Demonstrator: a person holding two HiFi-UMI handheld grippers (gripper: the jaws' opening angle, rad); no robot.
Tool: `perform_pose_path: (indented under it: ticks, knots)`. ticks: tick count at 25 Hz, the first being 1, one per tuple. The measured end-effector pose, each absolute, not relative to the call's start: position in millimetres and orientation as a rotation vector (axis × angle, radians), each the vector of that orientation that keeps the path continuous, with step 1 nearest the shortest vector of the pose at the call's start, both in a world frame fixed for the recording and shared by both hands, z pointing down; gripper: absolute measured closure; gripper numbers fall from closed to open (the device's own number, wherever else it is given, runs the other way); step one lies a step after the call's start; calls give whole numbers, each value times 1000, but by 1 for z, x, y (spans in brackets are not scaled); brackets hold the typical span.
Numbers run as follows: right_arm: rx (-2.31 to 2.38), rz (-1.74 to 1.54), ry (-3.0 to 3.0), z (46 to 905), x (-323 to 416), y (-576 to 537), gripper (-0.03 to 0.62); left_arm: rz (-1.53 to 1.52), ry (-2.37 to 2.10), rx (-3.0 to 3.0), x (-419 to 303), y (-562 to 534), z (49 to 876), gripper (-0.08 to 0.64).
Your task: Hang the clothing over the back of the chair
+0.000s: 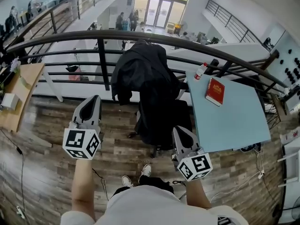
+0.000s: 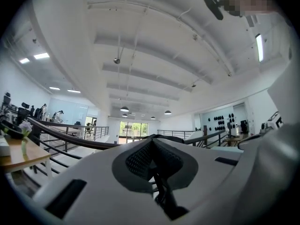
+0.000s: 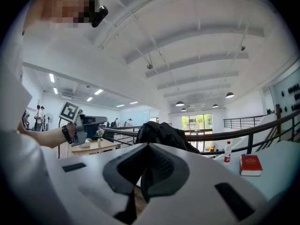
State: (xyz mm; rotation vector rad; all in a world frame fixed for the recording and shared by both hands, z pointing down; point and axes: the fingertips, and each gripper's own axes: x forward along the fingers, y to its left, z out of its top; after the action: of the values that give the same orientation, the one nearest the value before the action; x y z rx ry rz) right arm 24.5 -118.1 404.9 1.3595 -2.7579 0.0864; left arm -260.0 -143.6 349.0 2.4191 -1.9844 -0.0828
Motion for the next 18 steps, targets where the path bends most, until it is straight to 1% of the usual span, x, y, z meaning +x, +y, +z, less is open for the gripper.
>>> perform_pose_path:
  ticks: [5,11,18]
  knots:
    - [1409,52,-2765,394,36,-126,575,-101,-2068,2398,-279,-112,347,537]
    - [1496,27,-2741,384,69,-142,575,-233,-2068,2326,-299,-84,347,538]
    - [1600,6,-2714,373,110,-160,575,-191,-2181,2254,-295,-56,368,538]
